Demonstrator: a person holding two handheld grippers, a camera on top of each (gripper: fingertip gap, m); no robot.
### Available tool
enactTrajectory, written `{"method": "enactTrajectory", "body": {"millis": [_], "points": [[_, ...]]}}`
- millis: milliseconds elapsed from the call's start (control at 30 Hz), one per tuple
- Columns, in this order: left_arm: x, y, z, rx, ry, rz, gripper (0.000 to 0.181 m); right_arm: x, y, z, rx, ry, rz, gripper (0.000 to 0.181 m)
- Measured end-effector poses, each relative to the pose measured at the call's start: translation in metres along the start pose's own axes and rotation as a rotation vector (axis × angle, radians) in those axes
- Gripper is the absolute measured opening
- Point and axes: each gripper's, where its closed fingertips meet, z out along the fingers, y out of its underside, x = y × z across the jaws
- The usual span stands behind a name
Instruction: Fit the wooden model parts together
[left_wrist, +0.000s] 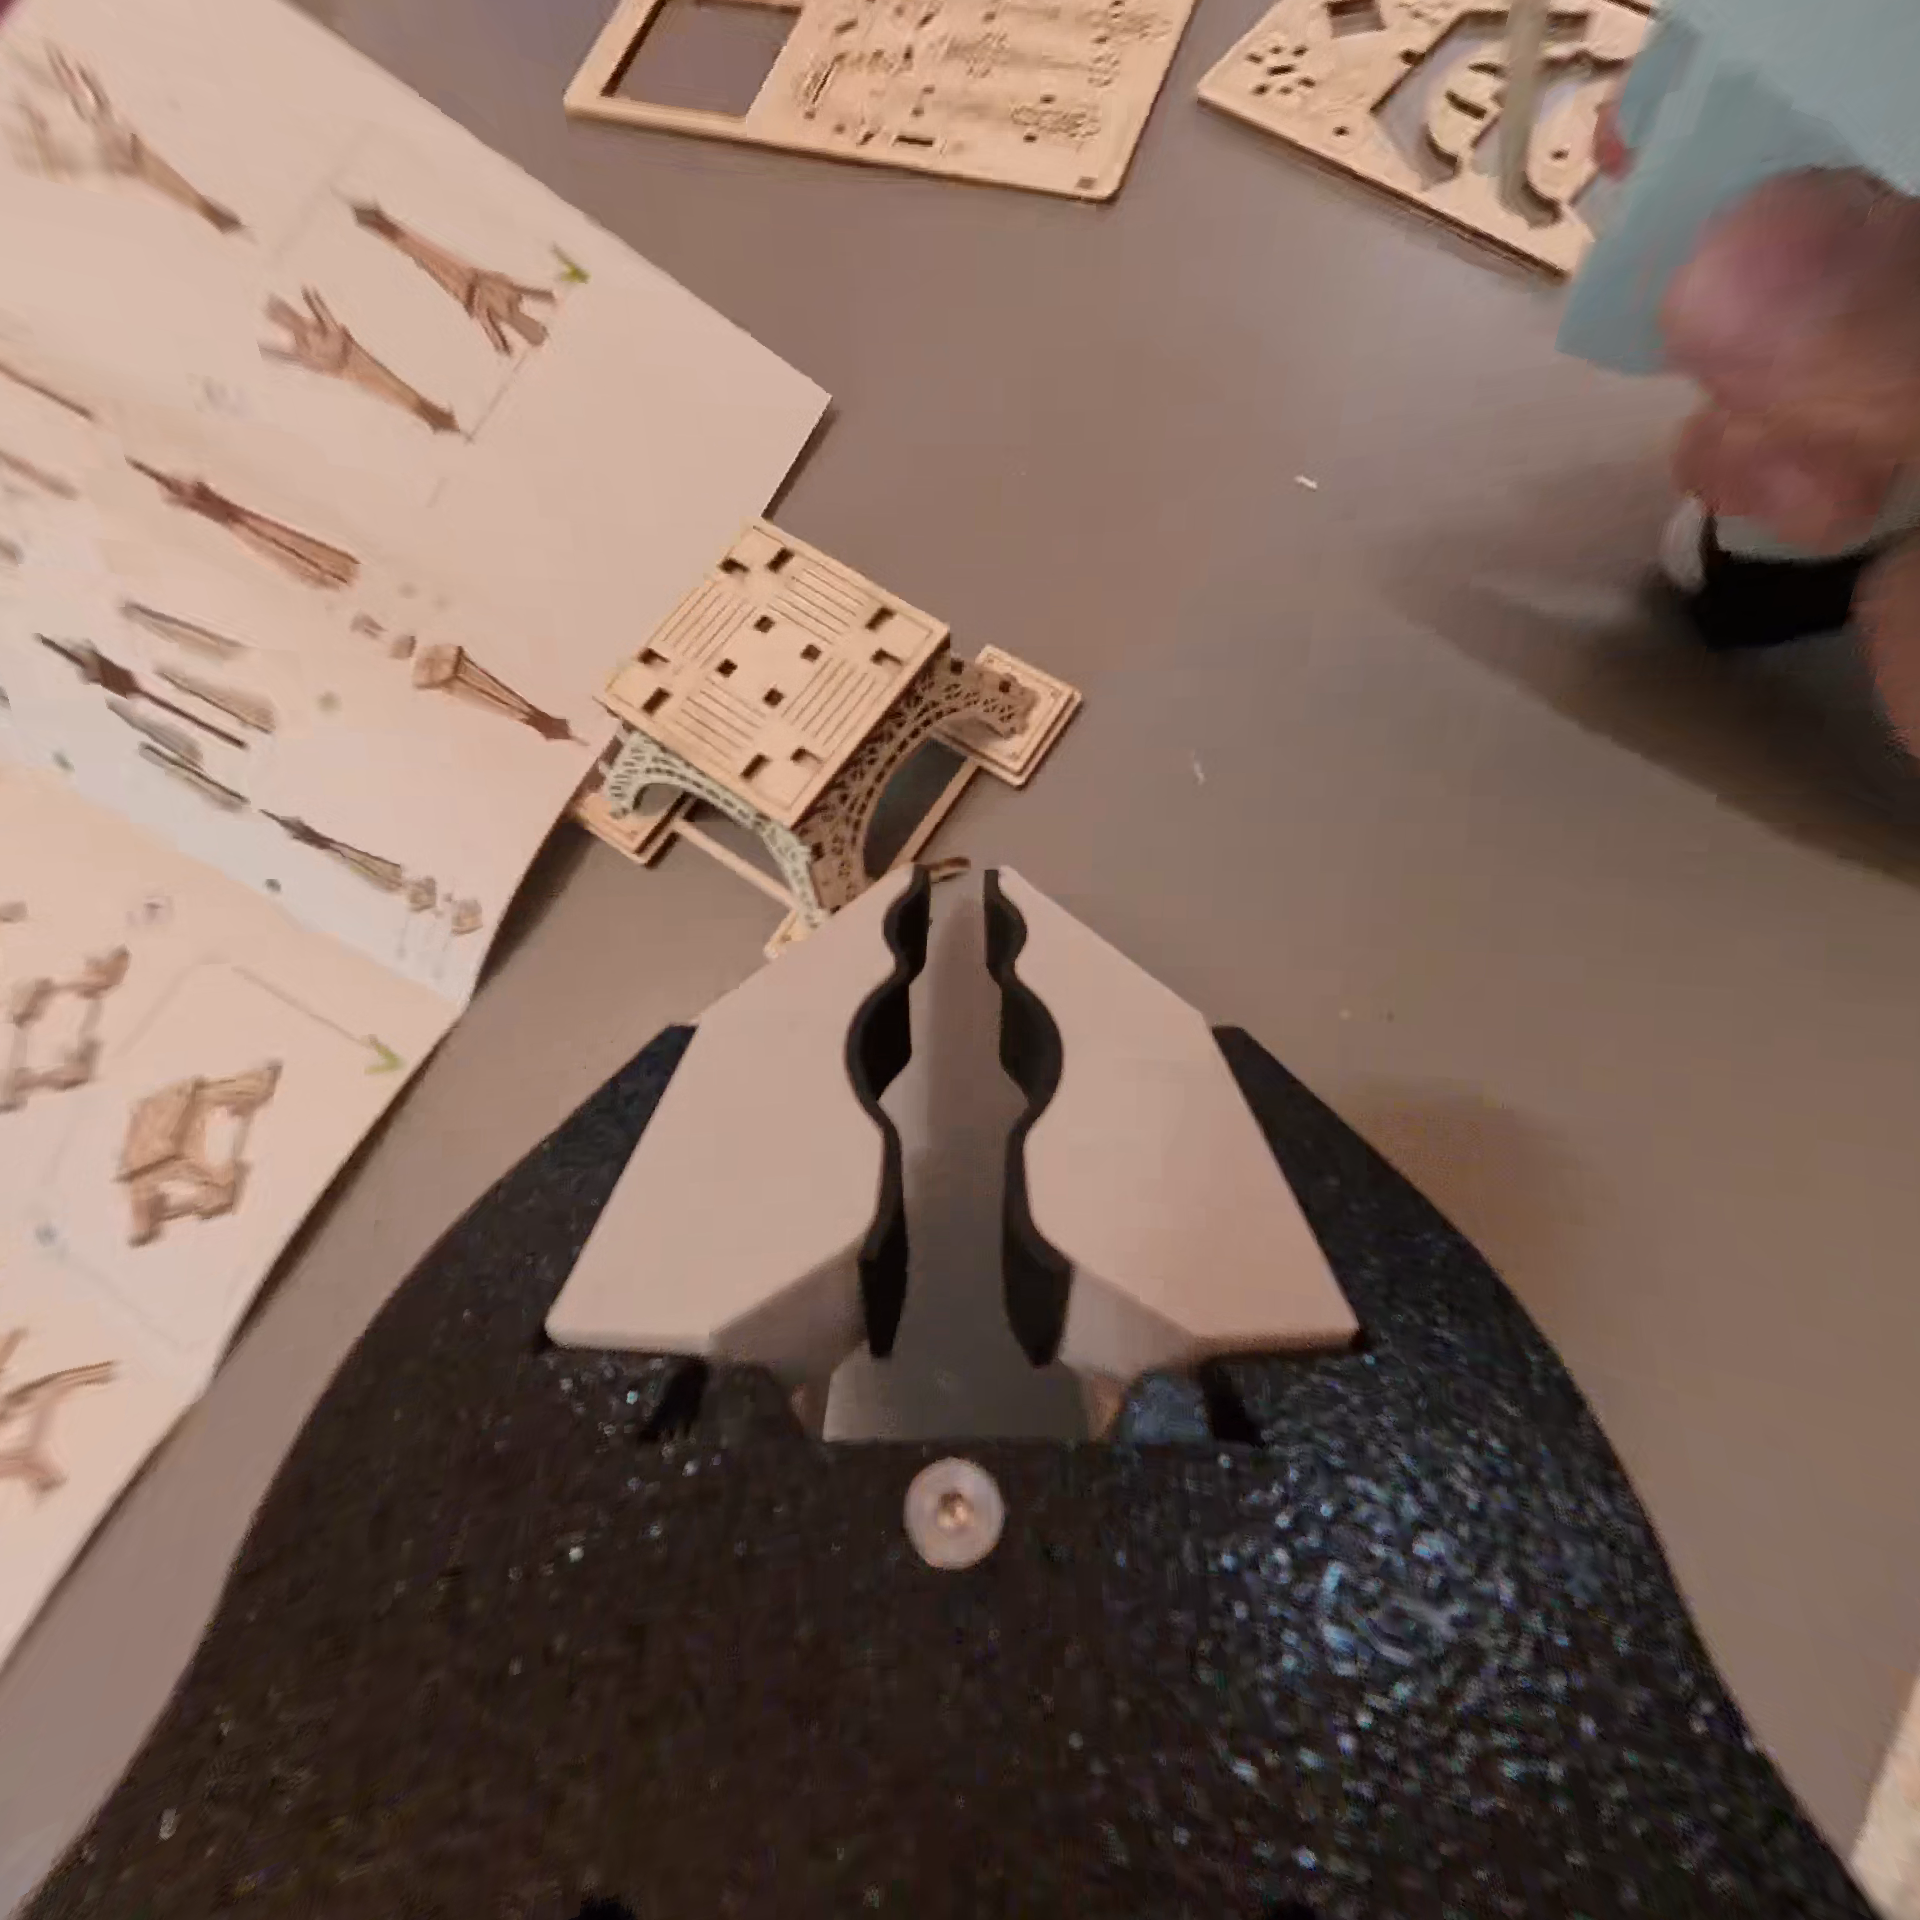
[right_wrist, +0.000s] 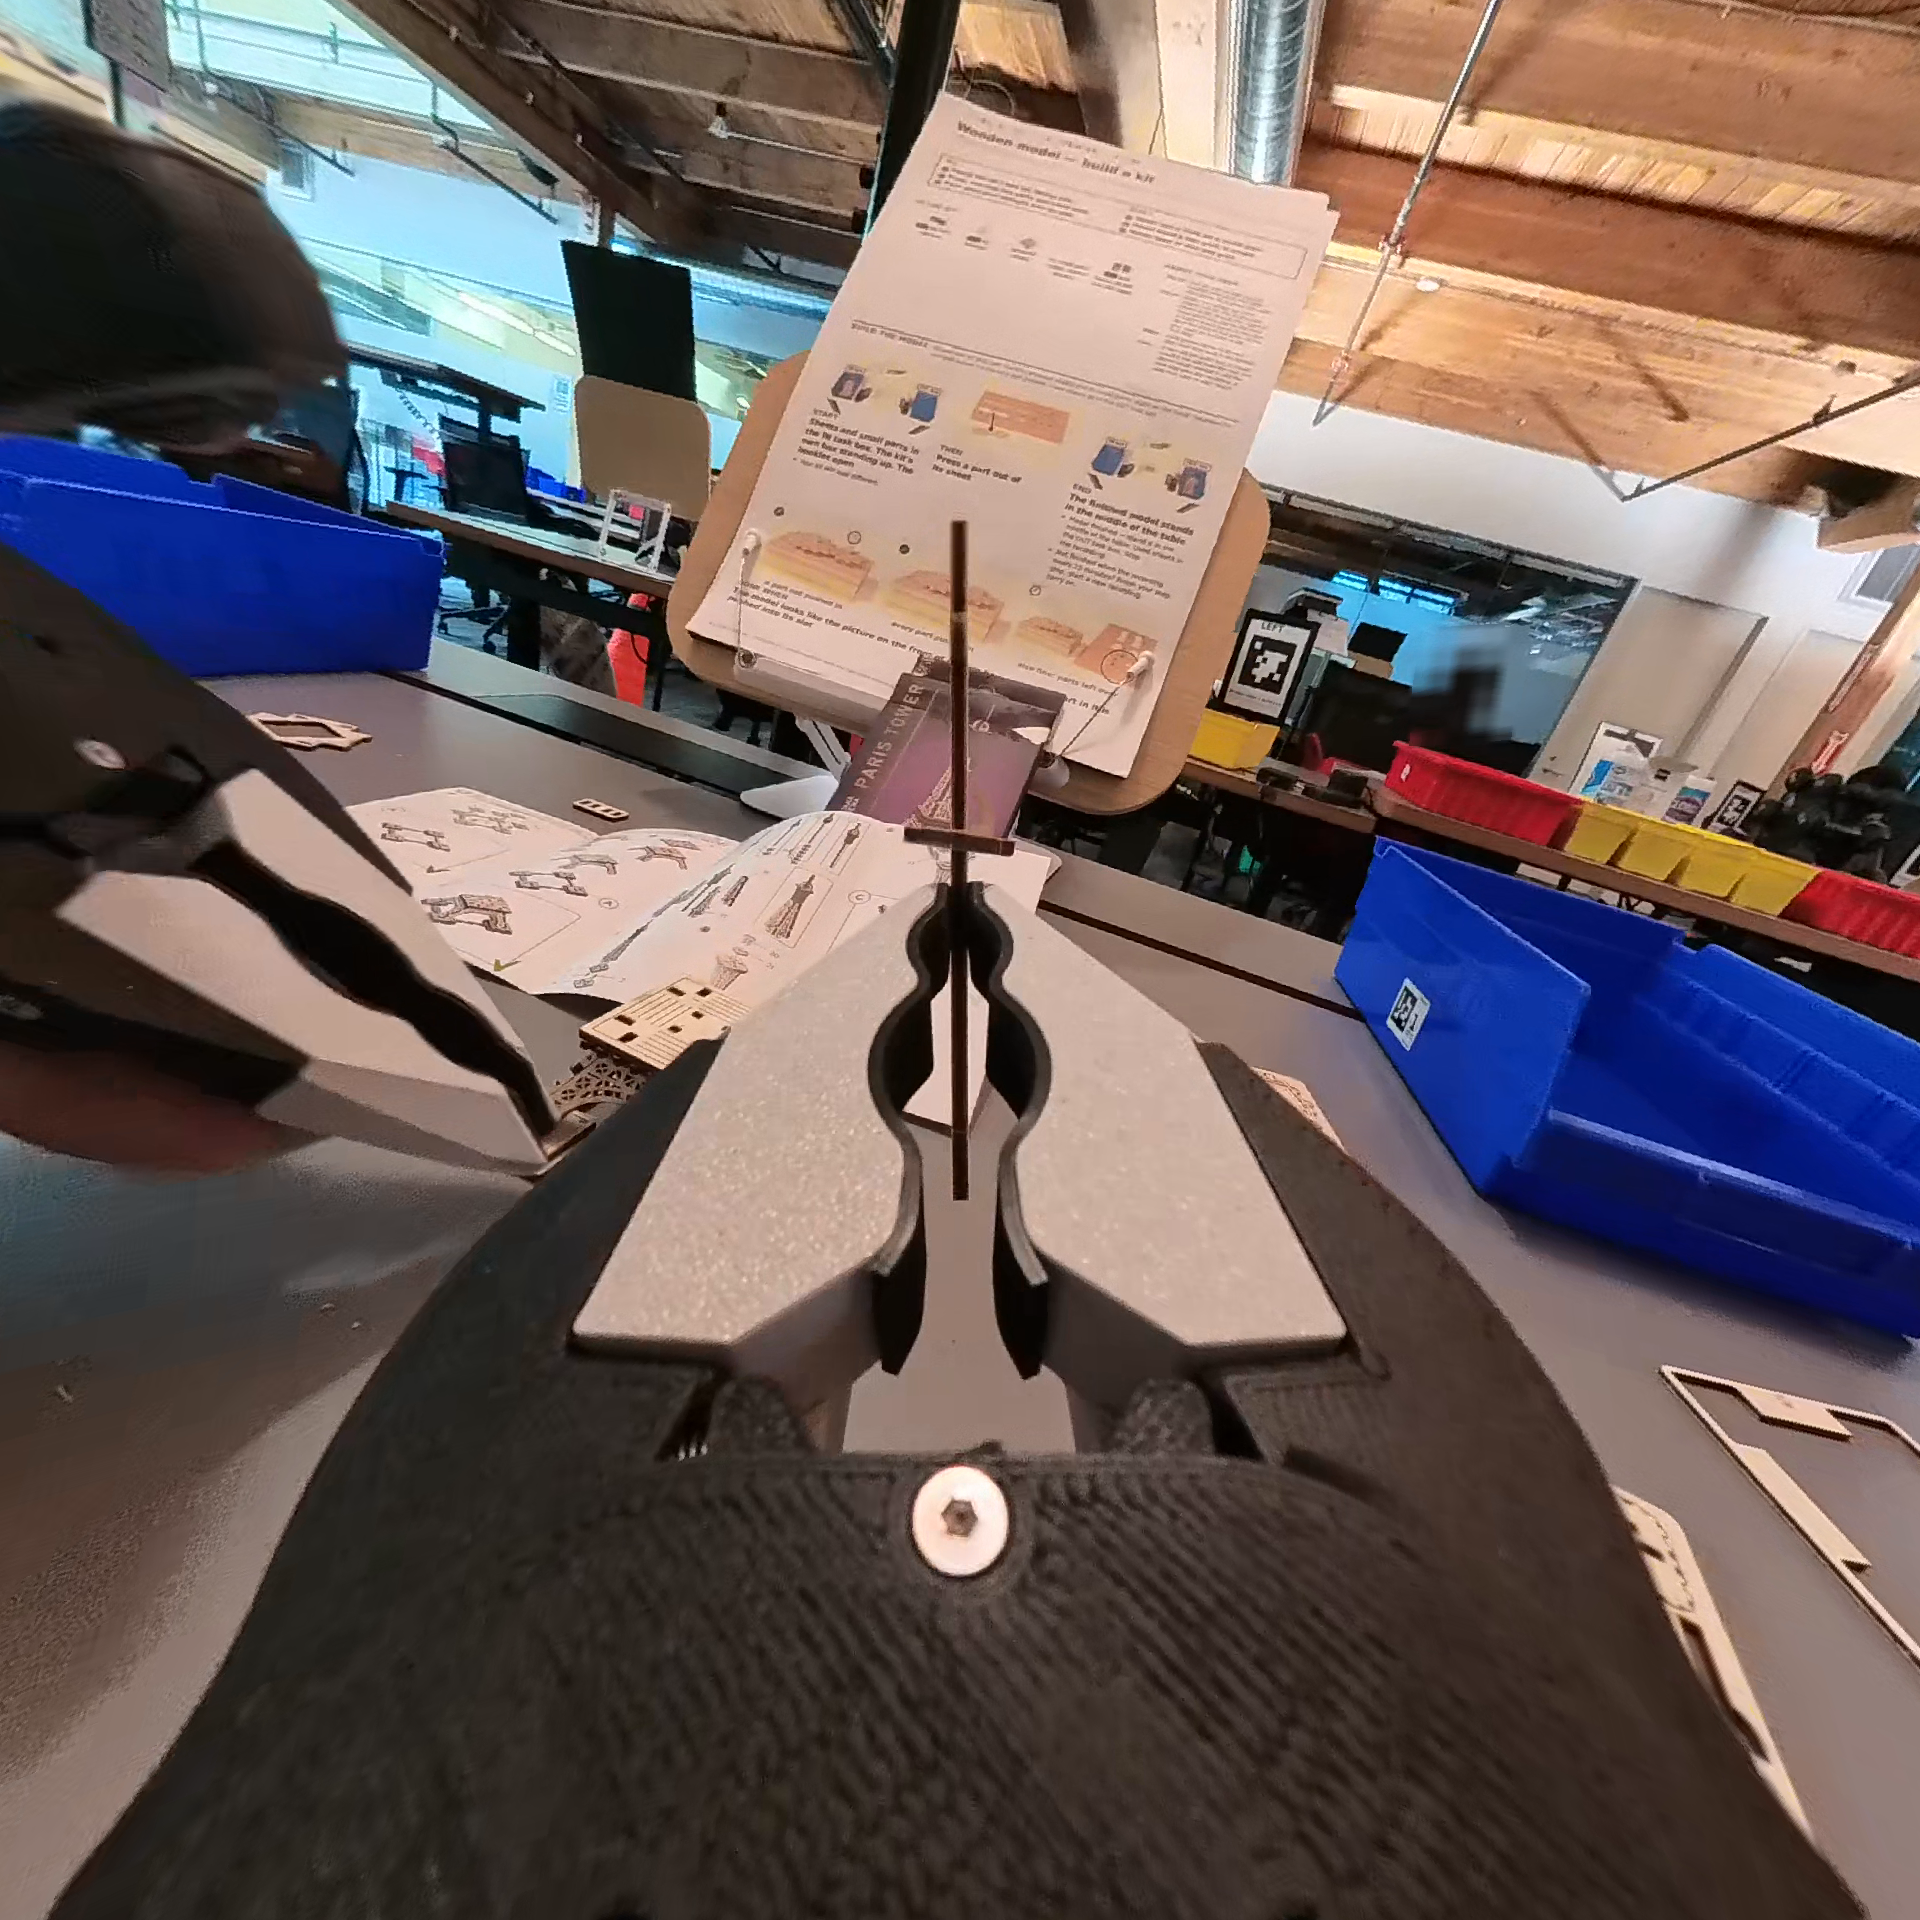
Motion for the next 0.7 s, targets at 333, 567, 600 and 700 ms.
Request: {"method": "enactTrajectory", "body": {"millis": [333, 567, 600, 700], "points": [[-0.005, 0.004, 0.017, -0.071, -0.198, 0.027, 0.006, 0.002, -0.001, 0.000, 0.000, -0.009, 0.029, 0.000], [0.032, 0.019, -0.001, -0.104, 0.025, -0.041, 0.010, 0.004, -0.001, -0.001, 0.007, -0.017, 0.061, 0.000], [0.037, 0.023, -0.007, -0.113, 0.052, -0.040, 0.010, 0.004, -0.002, -0.001, 0.009, -0.016, 0.065, 0.000], [0.039, 0.017, -0.024, -0.063, 0.081, -0.052, 0.010, 0.006, -0.002, -0.002, 0.013, -0.010, 0.076, 0.000]]}}
